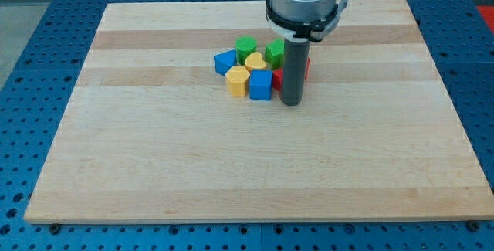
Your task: Slide the green circle to top center
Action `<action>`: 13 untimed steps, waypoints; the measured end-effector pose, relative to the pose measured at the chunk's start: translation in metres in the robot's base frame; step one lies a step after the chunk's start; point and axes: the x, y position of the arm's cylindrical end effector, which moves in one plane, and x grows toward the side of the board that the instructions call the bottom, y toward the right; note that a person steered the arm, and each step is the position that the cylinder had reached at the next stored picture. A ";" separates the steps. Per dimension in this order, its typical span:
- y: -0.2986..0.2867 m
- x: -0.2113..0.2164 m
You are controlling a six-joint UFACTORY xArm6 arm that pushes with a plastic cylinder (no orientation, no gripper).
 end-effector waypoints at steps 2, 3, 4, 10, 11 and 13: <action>-0.024 0.002; -0.030 -0.006; -0.029 -0.026; 0.074 -0.076; 0.080 -0.089; 0.096 -0.082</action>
